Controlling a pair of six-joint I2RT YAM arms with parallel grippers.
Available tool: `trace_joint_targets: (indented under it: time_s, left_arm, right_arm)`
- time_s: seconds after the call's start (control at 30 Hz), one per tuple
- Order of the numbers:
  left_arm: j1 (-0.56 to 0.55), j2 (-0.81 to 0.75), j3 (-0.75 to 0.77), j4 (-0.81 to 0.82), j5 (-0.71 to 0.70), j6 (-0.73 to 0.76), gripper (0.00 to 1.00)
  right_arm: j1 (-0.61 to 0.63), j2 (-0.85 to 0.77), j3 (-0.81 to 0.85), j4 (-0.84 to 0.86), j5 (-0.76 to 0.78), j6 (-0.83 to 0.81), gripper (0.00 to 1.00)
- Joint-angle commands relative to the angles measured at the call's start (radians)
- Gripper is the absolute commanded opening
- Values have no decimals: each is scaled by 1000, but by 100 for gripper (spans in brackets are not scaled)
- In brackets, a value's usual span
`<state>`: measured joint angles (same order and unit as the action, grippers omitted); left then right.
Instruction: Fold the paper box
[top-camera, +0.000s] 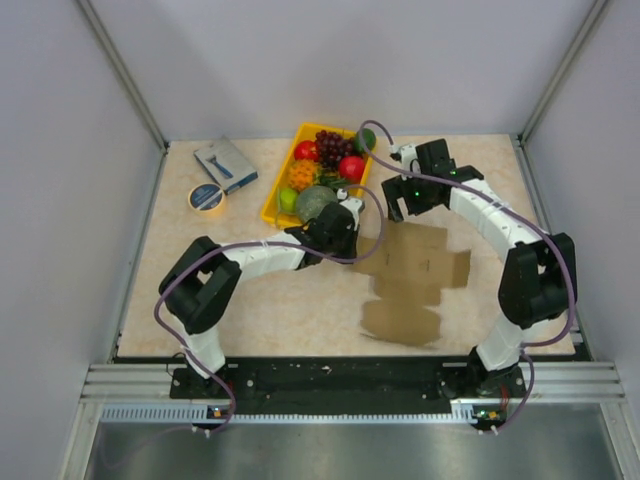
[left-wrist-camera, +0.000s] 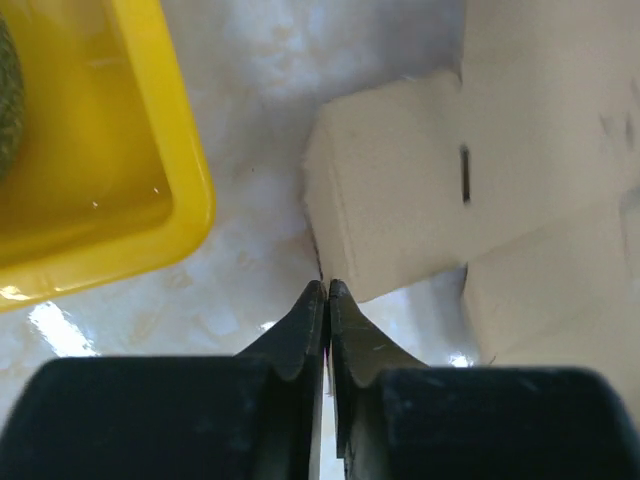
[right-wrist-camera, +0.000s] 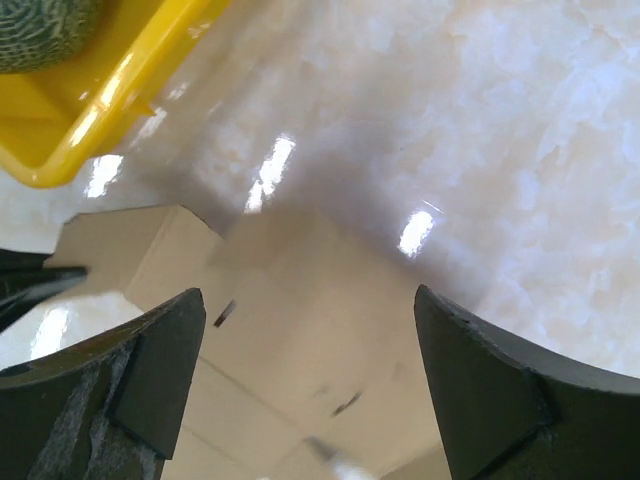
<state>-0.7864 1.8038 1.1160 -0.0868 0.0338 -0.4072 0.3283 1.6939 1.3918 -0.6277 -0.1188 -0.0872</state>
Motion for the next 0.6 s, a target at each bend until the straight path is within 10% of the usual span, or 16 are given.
trace_joint_targets:
  time_s: [0.0,0.57]
  left_arm:
    - [-2,-37,16,13,-77,132,2]
    - [-4,-250,-252,271,-121,317,0]
  right_arm:
    - [-51,-10,39,-7,-175,-141,82]
    - [-74,-73,-129,29,-476,-261,72]
